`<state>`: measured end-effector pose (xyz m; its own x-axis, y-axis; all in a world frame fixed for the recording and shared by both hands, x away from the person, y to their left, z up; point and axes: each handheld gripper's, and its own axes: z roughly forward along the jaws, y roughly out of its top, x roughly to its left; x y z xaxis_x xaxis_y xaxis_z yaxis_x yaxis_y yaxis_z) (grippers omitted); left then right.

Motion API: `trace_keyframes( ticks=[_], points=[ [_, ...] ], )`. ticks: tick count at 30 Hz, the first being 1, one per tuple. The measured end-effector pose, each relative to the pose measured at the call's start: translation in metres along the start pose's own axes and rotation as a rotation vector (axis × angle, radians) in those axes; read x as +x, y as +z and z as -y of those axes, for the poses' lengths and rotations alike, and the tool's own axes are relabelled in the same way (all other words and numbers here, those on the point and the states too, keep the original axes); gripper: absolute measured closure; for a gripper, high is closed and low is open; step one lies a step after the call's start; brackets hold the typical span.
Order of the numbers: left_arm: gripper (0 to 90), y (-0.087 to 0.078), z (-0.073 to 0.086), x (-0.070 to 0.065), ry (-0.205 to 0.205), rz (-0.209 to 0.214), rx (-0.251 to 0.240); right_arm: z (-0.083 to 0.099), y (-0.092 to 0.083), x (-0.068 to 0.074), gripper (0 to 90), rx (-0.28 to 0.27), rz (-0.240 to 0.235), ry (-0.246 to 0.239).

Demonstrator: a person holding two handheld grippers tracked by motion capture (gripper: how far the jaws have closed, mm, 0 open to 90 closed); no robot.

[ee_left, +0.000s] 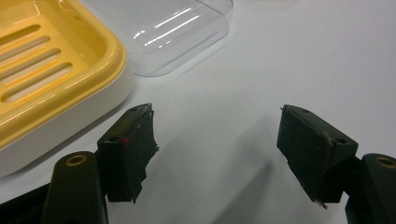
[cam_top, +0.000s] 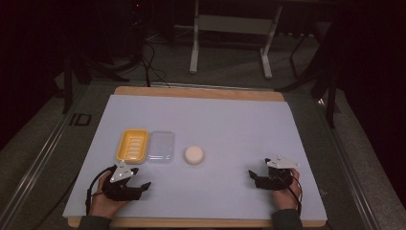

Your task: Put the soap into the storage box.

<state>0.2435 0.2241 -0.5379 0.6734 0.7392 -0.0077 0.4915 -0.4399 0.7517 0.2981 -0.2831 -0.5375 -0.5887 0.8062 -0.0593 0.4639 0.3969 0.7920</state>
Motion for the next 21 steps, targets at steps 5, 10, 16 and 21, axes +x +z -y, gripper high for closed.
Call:
trace_keyframes(
  ticks=[5, 10, 16, 21],
  points=[
    [28.0, 0.003, -0.002, 0.0, 0.008, 0.011, 0.017, 0.001, -0.001, 0.003, 16.6, -0.015, 0.02, -0.024],
    [28.0, 0.005, -0.005, 0.001, 0.011, 0.007, 0.021, 0.002, -0.003, 0.004, 16.6, -0.037, 0.033, -0.025],
    [28.0, 0.006, -0.014, 0.002, 0.043, 0.017, 0.046, 0.002, -0.005, 0.004, 16.6, -0.052, 0.043, -0.021],
    [28.8, 0.008, -0.023, 0.004, 0.066, 0.021, 0.066, 0.003, -0.005, 0.004, 16.6, -0.057, 0.045, -0.021]
  ],
)
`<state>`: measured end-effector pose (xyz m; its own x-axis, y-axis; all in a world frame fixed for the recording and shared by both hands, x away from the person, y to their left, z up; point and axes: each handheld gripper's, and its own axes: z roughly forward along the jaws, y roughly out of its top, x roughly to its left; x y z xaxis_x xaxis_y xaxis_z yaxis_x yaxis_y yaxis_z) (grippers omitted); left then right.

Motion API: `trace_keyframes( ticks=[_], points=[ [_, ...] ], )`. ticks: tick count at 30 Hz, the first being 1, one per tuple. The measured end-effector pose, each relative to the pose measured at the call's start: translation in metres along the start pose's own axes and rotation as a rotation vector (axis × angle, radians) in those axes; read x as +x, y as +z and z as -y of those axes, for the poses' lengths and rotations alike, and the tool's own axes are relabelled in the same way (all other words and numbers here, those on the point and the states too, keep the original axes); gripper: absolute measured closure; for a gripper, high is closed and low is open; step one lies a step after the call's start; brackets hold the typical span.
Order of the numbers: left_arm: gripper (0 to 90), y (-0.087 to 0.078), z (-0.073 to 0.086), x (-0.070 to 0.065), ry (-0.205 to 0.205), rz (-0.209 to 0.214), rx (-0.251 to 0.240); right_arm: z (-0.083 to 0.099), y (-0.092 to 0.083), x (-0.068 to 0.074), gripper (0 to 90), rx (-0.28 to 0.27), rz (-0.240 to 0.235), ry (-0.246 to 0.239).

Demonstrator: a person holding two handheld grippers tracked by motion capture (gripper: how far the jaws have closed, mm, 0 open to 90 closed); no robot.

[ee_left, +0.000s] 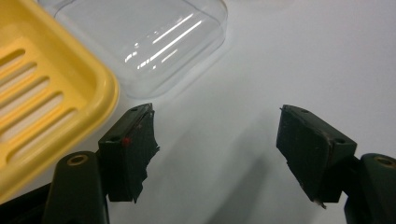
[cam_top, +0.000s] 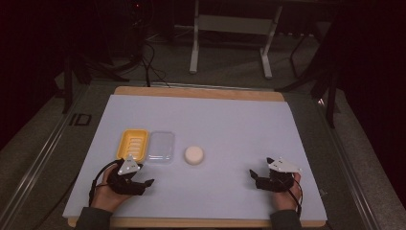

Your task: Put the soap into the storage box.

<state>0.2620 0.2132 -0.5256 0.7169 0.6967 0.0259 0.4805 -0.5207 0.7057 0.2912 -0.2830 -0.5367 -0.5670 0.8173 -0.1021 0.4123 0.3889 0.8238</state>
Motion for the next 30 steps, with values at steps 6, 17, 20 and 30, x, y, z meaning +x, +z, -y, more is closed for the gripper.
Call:
trace_keyframes(
  ticks=[6, 17, 20, 30],
  points=[
    [28.8, 0.002, -0.012, -0.001, 0.042, 0.029, 0.014, 0.0, 0.0, 0.0, 16.6, -0.001, 0.001, 0.0],
    [28.7, 0.004, -0.032, 0.001, 0.114, 0.033, 0.061, 0.0, 0.0, 0.0, 16.6, -0.002, -0.006, -0.001],
    [28.5, 0.005, -0.037, 0.001, 0.131, 0.032, 0.072, 0.0, 0.0, -0.001, 16.6, -0.004, -0.006, 0.0],
    [28.4, 0.005, -0.052, 0.001, 0.177, 0.031, 0.095, 0.0, -0.001, -0.001, 16.6, -0.007, -0.011, 0.008]
  ],
)
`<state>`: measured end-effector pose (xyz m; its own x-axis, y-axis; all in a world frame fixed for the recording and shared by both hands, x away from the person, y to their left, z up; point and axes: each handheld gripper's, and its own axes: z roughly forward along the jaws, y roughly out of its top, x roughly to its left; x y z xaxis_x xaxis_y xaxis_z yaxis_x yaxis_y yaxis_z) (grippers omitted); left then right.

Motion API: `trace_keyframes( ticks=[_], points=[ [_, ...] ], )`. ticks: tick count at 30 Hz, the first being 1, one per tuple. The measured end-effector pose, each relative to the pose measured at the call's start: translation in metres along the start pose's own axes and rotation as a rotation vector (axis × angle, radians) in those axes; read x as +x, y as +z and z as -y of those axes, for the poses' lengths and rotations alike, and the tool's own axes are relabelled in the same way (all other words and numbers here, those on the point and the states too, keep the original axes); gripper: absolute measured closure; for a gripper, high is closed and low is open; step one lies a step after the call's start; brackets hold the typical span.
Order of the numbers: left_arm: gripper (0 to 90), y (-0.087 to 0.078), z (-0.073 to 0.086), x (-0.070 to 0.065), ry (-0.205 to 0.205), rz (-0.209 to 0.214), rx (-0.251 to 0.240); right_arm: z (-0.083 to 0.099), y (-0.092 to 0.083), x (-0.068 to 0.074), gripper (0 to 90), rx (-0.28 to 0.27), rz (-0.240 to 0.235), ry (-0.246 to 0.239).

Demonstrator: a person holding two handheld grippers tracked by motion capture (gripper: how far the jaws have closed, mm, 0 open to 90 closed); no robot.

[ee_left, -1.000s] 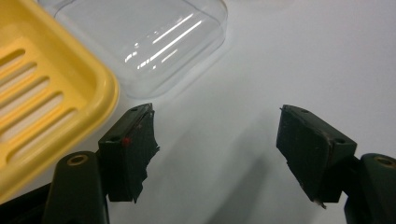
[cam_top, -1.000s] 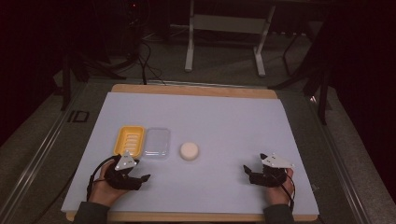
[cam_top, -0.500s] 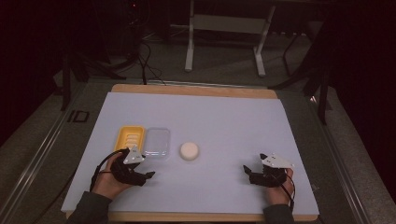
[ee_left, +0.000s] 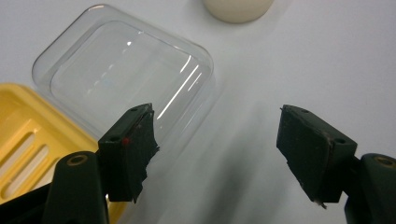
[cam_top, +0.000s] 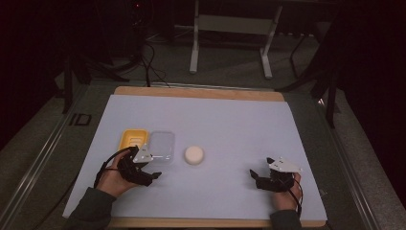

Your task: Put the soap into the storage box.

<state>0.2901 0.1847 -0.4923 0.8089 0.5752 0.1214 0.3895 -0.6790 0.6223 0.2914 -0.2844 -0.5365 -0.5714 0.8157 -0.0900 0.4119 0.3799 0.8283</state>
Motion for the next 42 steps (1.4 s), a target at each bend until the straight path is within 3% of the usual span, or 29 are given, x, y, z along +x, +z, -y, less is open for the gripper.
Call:
trace_keyframes(
  ticks=[15, 20, 42],
  points=[
    [27.8, 0.003, -0.023, 0.0, 0.063, -0.005, 0.047, 0.0, 0.0, 0.0, 16.6, 0.003, -0.003, -0.001],
    [27.8, 0.008, -0.028, 0.001, 0.067, -0.001, 0.076, 0.0, 0.0, 0.0, 16.6, 0.002, -0.004, -0.002],
    [25.8, 0.025, -0.047, 0.011, 0.07, 0.052, 0.107, 0.0, 0.0, 0.0, 16.6, 0.004, -0.006, -0.003]
  ],
)
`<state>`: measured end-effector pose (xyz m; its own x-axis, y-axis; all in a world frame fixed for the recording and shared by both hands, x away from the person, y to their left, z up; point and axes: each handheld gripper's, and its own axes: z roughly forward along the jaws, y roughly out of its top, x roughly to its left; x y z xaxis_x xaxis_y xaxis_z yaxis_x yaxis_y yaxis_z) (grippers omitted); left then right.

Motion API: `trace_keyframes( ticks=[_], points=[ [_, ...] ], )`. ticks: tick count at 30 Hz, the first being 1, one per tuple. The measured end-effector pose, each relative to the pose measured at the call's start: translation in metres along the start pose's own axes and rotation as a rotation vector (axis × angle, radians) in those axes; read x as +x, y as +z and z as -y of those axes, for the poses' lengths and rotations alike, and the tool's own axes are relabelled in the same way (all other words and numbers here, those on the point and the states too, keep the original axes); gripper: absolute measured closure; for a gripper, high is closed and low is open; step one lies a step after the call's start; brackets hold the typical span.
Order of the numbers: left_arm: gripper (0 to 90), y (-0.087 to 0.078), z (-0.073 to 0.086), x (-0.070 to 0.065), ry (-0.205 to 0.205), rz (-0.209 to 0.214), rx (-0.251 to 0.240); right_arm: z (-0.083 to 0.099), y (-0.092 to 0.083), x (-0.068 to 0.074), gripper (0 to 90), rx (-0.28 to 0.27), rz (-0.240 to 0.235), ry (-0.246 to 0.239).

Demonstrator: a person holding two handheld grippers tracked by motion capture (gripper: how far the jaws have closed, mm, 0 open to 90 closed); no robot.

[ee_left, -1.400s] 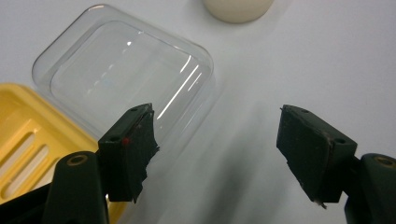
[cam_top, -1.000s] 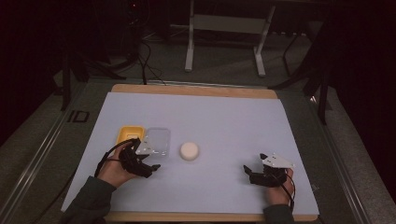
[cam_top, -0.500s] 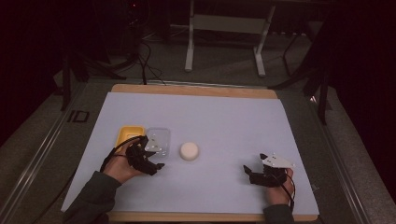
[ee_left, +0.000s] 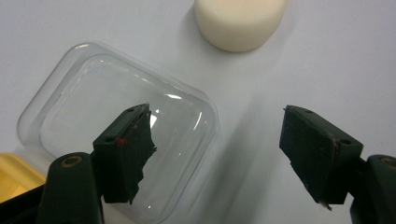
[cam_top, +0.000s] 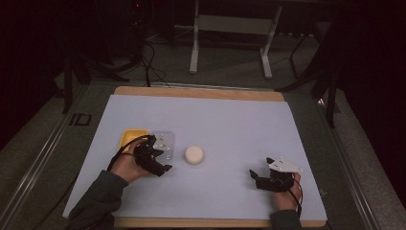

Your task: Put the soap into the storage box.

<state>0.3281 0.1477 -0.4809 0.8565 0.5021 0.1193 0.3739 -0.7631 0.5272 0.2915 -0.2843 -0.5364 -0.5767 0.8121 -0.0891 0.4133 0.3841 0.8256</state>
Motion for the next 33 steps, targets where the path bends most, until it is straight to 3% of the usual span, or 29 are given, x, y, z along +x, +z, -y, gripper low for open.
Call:
trace_keyframes(
  ticks=[20, 33],
  points=[
    [25.1, 0.013, -0.012, 0.004, 0.029, 0.032, 0.025, 0.0, 0.0, 0.0, 16.6, 0.005, -0.002, -0.002],
    [24.3, 0.02, -0.023, 0.004, 0.082, 0.056, 0.031, 0.0, 0.001, 0.0, 16.6, 0.007, -0.007, -0.006]
  ],
)
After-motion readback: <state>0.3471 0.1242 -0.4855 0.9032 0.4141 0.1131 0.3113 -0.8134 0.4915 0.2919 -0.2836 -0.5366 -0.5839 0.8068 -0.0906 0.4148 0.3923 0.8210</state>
